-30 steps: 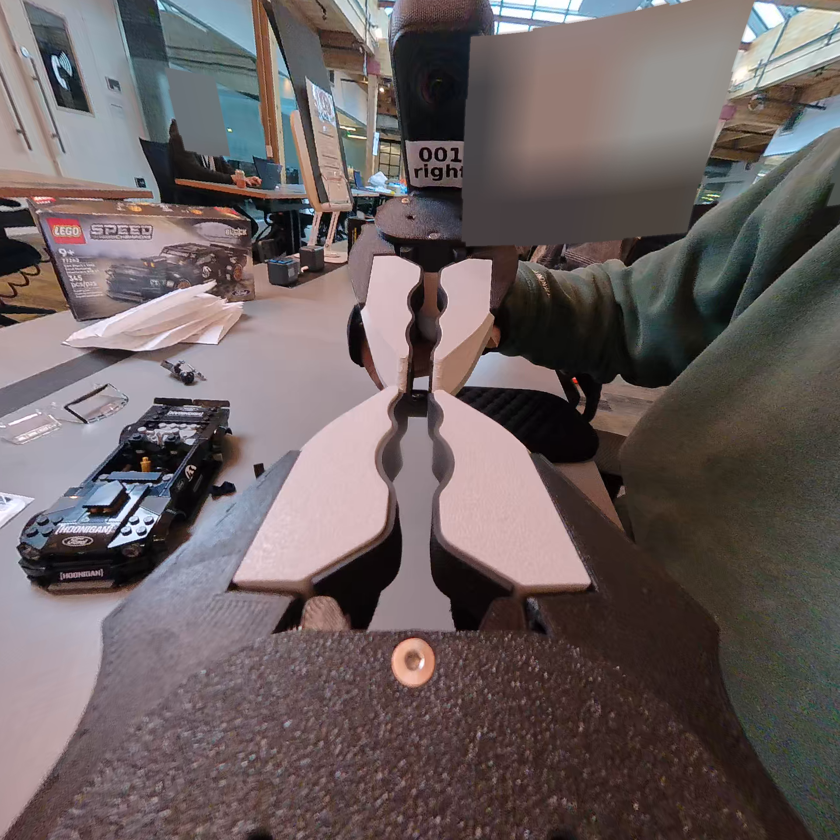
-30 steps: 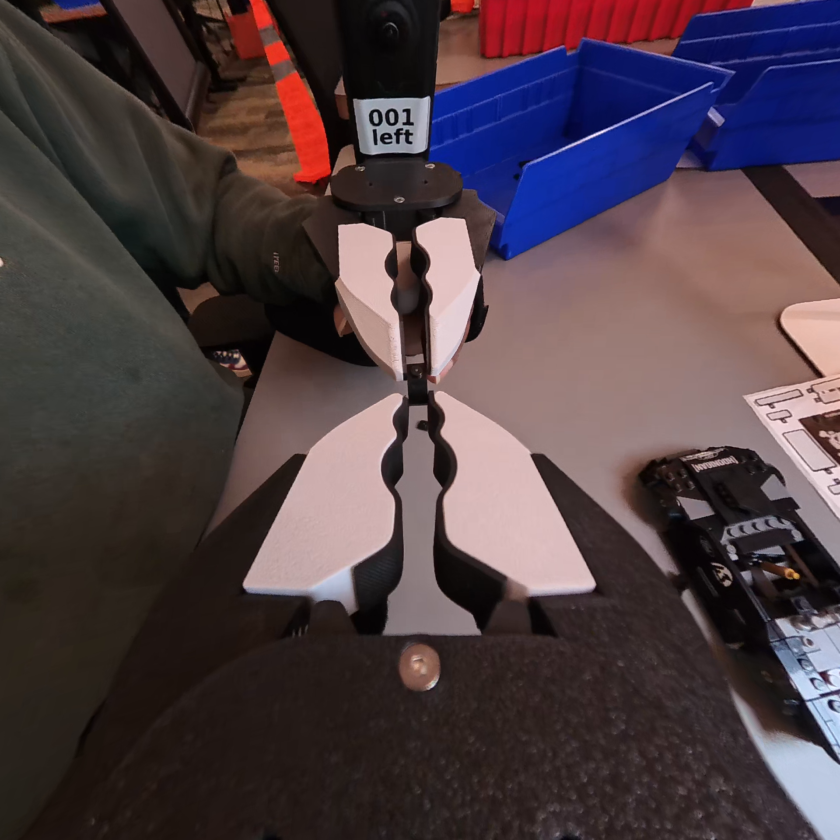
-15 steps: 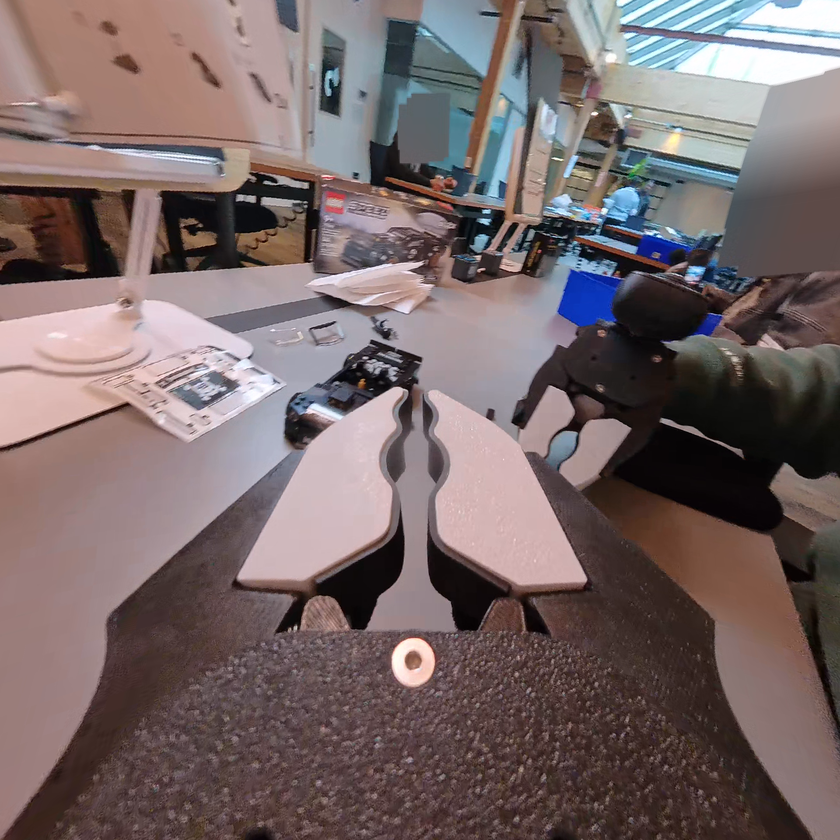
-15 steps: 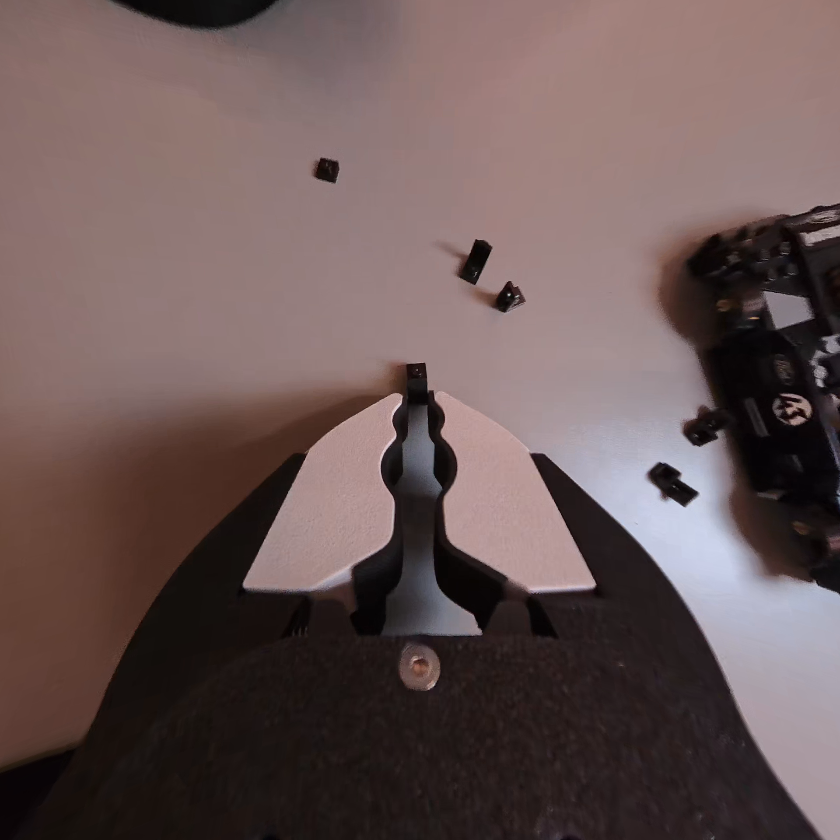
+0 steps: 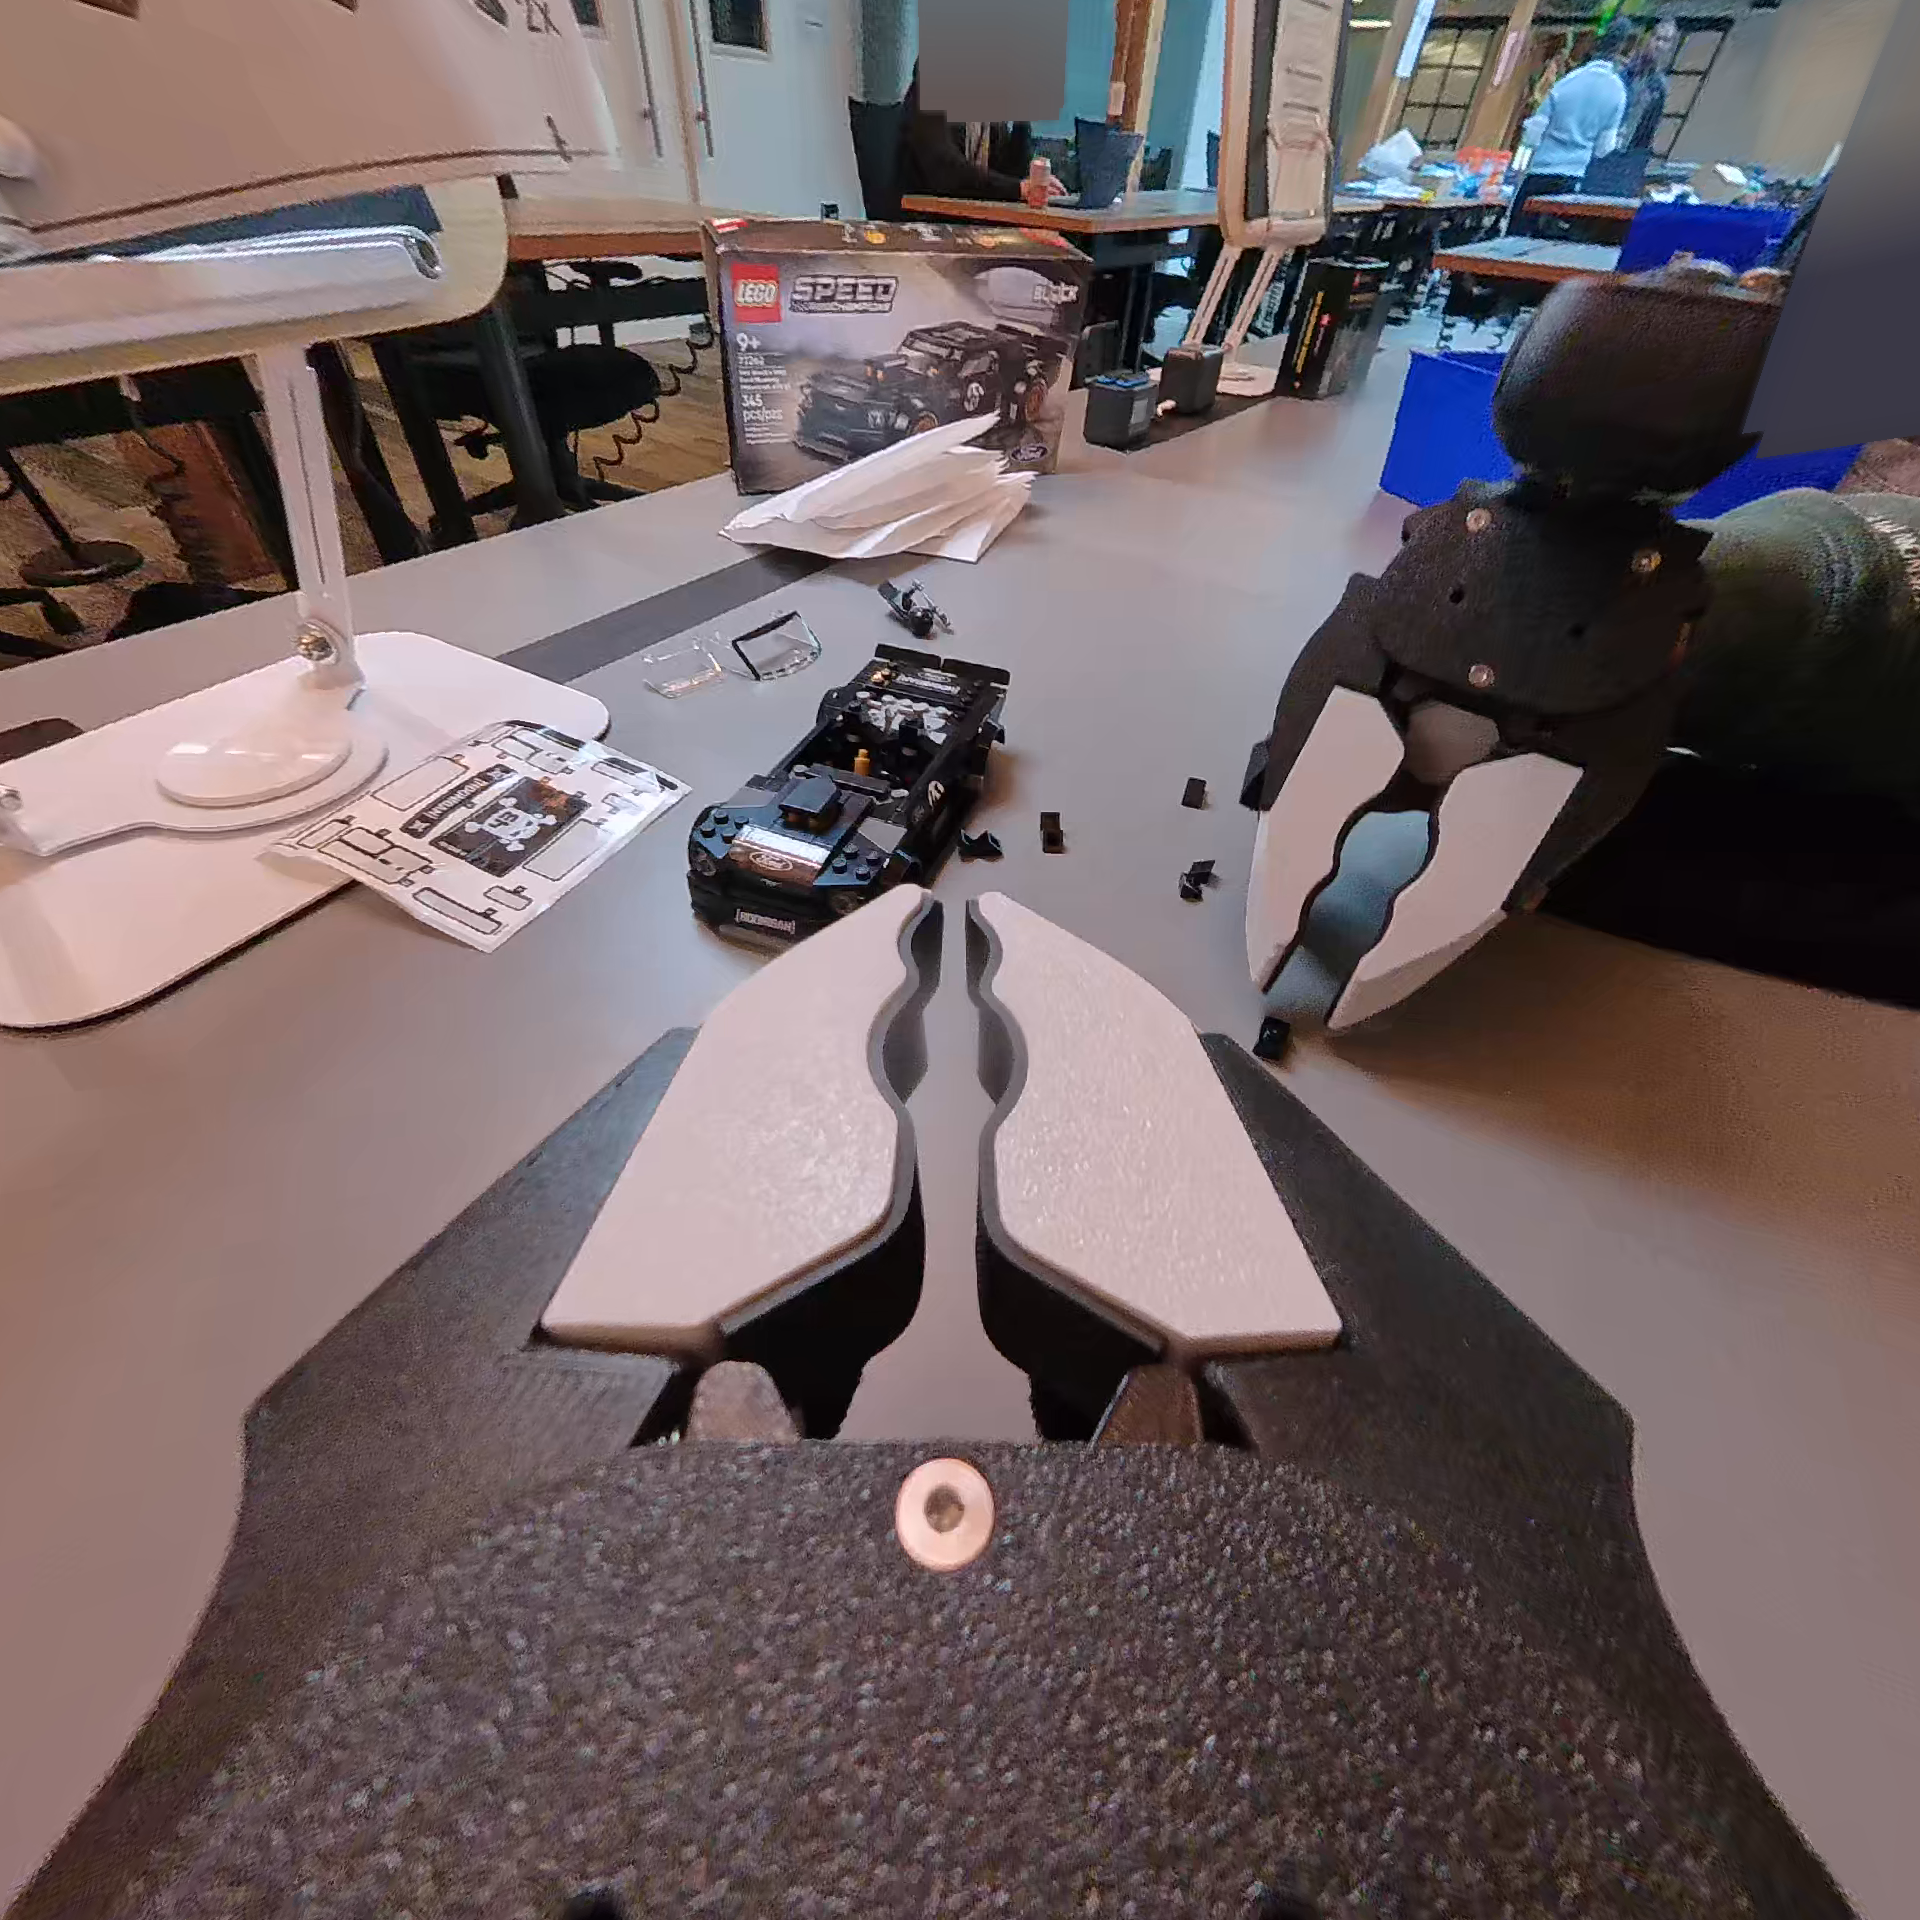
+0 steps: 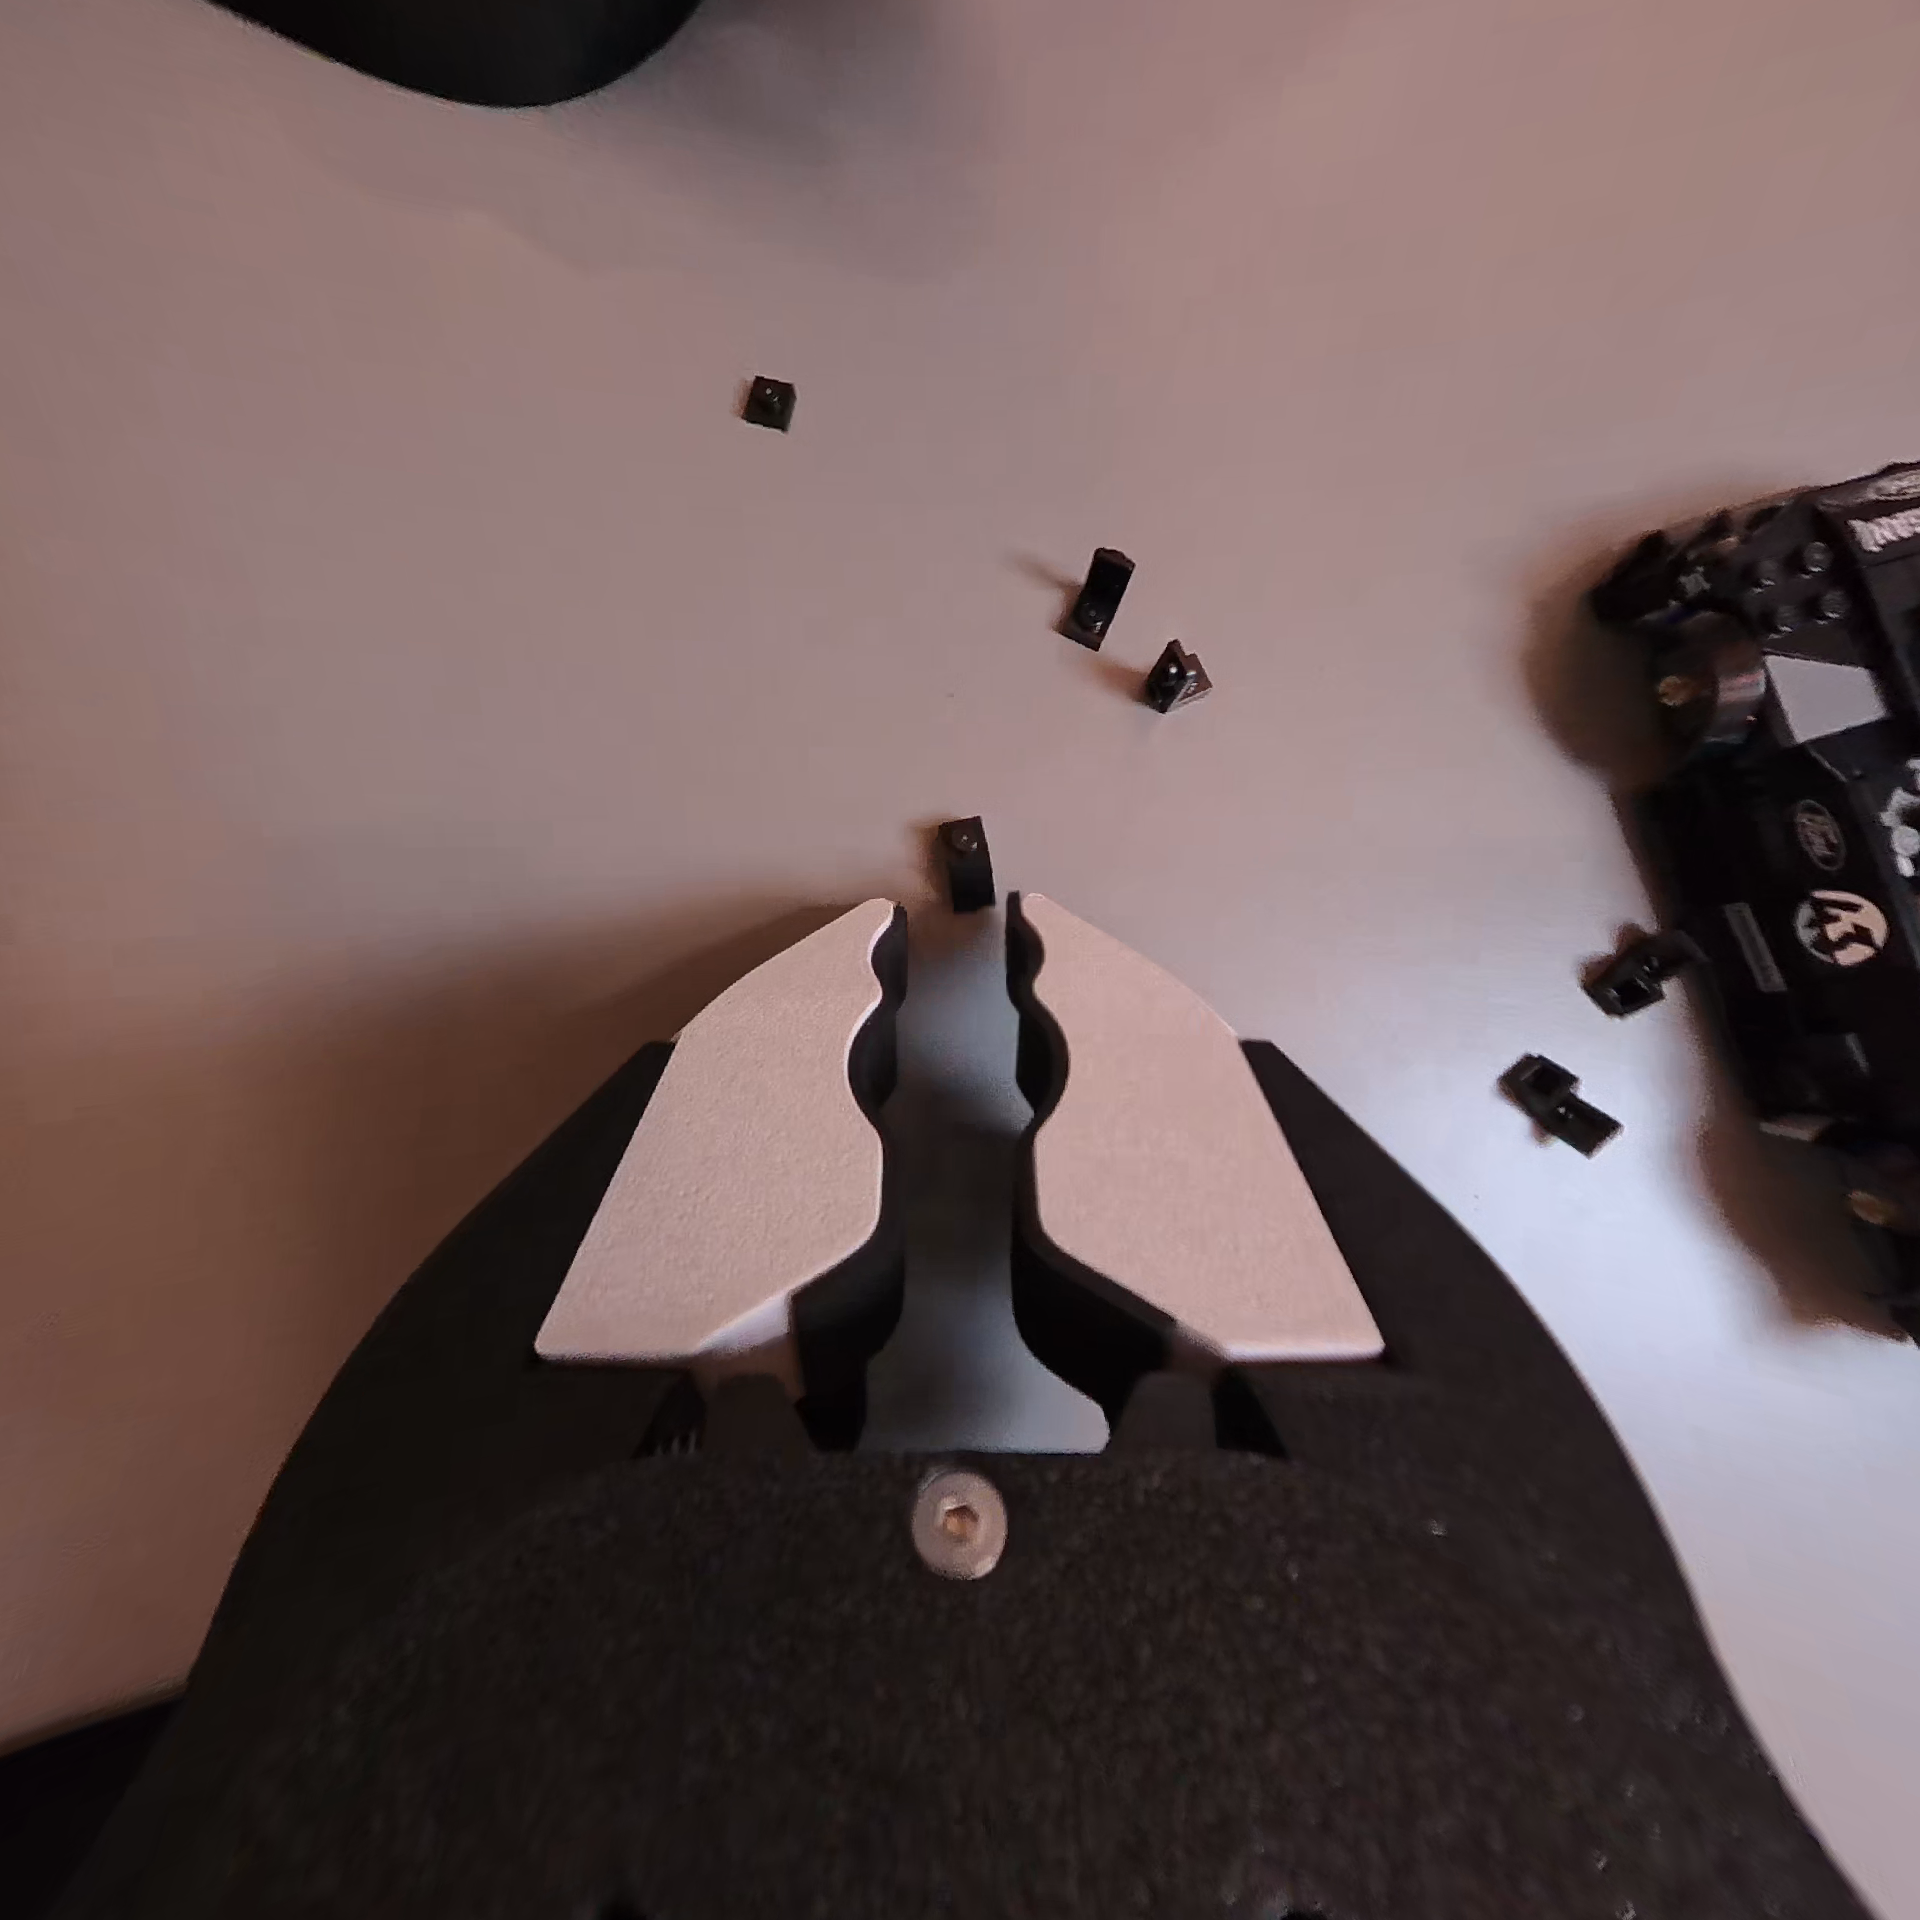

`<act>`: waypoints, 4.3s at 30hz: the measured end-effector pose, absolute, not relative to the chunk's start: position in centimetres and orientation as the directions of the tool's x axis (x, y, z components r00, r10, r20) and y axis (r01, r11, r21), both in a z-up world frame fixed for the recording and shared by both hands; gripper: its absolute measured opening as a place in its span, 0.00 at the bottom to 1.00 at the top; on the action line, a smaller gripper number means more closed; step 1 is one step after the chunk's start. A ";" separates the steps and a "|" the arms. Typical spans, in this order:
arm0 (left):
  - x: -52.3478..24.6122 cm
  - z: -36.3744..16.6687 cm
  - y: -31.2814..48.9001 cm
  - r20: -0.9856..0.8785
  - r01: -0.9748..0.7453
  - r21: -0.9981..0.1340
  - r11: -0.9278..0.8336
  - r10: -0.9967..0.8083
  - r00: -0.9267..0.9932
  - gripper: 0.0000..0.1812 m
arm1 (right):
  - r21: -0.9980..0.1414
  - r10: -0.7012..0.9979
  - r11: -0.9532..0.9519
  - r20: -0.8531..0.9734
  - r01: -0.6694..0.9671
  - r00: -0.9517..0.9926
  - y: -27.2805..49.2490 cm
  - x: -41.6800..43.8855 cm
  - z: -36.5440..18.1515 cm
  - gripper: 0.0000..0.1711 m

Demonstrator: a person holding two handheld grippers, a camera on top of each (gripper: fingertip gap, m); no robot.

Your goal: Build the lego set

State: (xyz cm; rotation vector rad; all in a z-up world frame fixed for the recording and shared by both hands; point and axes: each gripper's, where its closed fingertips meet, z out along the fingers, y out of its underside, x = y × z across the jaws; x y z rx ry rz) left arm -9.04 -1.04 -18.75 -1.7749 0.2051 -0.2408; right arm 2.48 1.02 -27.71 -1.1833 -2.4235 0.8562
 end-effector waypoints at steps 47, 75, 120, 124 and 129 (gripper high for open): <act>-9.2 -19.1 -0.8 -0.081 -0.126 -0.975 -0.181 -0.241 0.967 0.02 | -0.911 0.943 0.252 0.156 0.326 -0.293 5.1 -0.2 -21.9 0.01; -4.8 -24.1 -4.6 -0.091 -0.391 -0.846 -0.361 -0.625 0.775 0.07 | -0.744 0.861 0.381 0.069 0.549 -0.504 3.5 2.3 -26.4 0.10; -5.1 -24.5 -4.4 -0.099 -0.392 -0.842 -0.370 -0.610 0.787 0.05 | -0.546 0.830 0.476 0.019 0.690 -0.557 11.6 -1.8 -28.4 0.05; -5.1 -24.5 -4.4 -0.106 -0.398 -0.841 -0.367 -0.610 0.785 0.05 | -0.562 0.837 0.464 0.023 0.685 -0.547 11.4 -1.6 -28.2 0.05; -5.0 -24.4 -4.3 -0.117 -0.403 -0.841 -0.360 -0.607 0.786 0.05 | -0.599 0.837 0.461 0.048 0.655 -0.545 10.1 -0.7 -26.2 0.05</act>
